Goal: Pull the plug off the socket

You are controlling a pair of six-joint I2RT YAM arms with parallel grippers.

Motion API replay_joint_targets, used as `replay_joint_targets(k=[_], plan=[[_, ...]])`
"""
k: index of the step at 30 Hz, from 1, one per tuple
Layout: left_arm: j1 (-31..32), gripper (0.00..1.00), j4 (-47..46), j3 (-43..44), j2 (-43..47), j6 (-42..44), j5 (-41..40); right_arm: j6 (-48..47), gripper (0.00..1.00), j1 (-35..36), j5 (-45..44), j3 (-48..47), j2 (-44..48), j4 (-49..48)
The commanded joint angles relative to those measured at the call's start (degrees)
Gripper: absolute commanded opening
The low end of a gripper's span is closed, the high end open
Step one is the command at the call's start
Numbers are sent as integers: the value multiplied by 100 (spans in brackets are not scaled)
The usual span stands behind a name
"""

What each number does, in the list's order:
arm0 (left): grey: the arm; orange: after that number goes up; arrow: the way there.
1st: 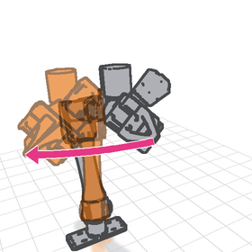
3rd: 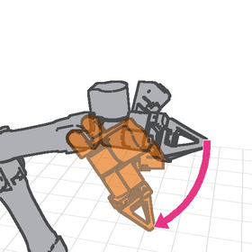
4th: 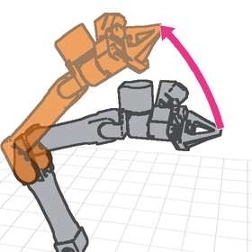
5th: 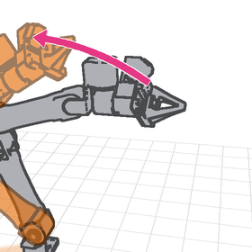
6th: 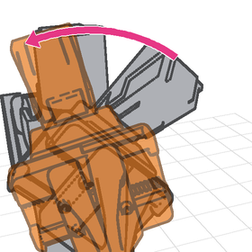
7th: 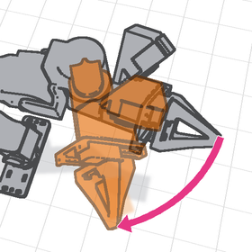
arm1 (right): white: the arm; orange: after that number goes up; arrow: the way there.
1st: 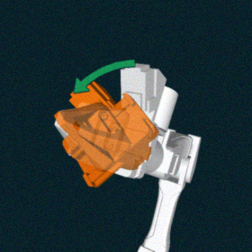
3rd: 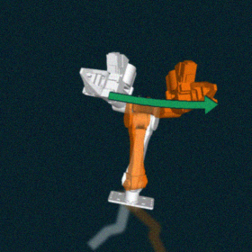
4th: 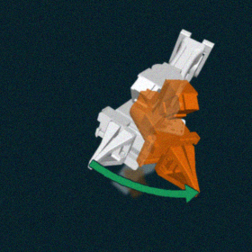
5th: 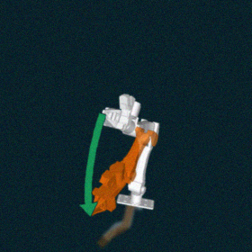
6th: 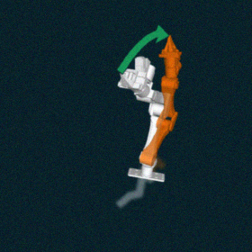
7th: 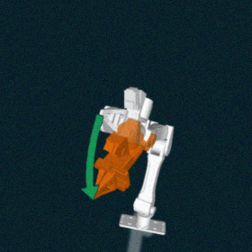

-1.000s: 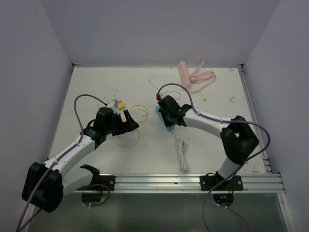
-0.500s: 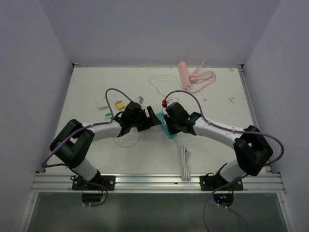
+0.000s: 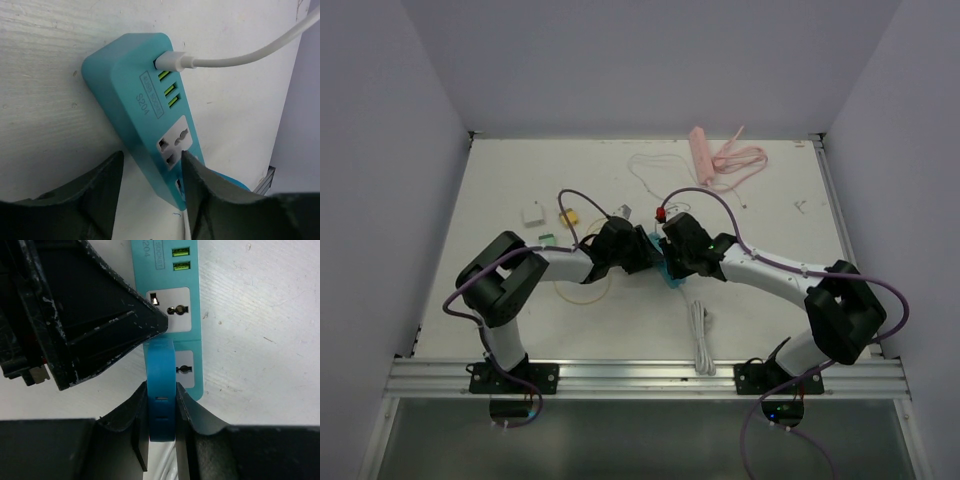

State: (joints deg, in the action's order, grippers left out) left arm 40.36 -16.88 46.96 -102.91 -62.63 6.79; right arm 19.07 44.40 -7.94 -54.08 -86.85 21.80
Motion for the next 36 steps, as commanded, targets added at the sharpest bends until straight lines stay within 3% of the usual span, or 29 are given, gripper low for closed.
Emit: replay_joint_targets(k=[1, 5, 7, 16, 25, 31, 36], plan=[[42, 50, -227, -134, -255, -179, -265, 132, 6, 95, 206, -76, -86, 105], [51, 34, -236, -161, -510, -258, -257, 132, 5, 104, 232, -155, -69, 175], [42, 21, -236, -187, -563, -285, -266, 150, 5, 104, 258, -208, -25, 210], [156, 6, 352, -293, -818, -311, -494, 264, 2, 104, 232, -831, -25, 544], [253, 4, 458, -389, -810, -267, -617, 668, 0, 7, -707, -1491, 71, 1211], [253, 4, 545, -416, -590, -162, -661, 782, 0, -993, -770, -886, 826, 1187], [253, 5, 572, -512, -423, -83, -846, 844, 3, -2303, -226, -138, 1170, 800]])
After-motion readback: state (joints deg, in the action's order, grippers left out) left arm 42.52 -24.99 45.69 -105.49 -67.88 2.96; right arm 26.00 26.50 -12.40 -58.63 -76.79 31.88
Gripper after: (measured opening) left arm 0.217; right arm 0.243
